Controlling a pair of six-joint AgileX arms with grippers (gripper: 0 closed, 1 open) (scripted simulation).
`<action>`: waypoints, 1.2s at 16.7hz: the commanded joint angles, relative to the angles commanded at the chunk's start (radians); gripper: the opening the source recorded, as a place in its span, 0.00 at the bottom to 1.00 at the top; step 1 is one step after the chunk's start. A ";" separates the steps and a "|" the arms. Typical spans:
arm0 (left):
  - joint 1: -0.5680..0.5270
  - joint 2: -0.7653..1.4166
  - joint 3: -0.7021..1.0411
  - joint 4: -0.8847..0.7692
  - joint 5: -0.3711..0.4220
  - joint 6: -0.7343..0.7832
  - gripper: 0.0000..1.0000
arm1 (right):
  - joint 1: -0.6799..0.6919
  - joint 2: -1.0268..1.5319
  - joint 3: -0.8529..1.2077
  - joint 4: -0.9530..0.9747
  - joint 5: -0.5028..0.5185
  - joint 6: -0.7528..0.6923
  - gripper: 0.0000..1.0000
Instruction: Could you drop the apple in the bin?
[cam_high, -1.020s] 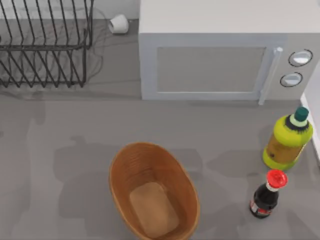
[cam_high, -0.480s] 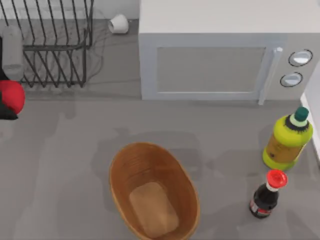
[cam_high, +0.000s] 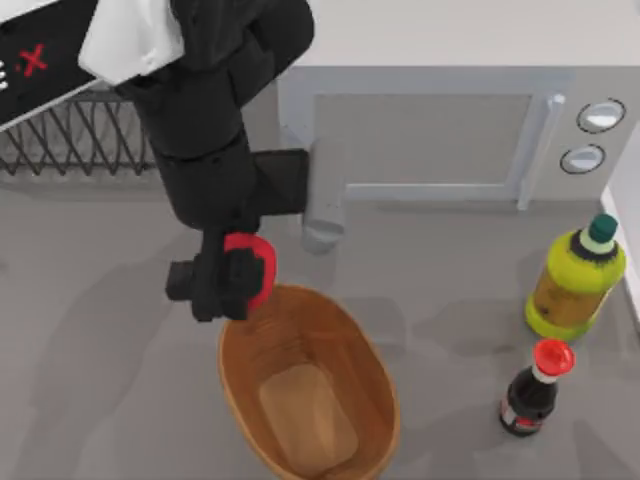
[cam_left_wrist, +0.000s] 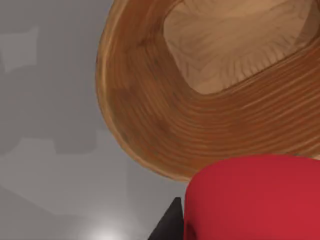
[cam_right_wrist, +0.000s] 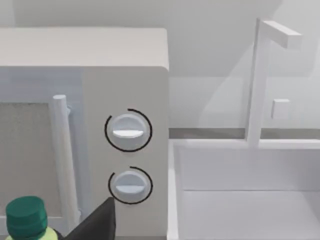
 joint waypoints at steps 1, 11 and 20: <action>-0.064 0.007 0.018 -0.015 -0.023 -0.050 0.00 | 0.000 0.000 0.000 0.000 0.000 0.000 1.00; -0.220 0.016 0.060 -0.044 -0.094 -0.192 0.00 | 0.000 0.000 0.000 0.000 0.000 0.000 1.00; -0.229 0.029 -0.196 0.223 -0.094 -0.200 0.00 | 0.000 0.000 0.000 0.000 0.000 0.000 1.00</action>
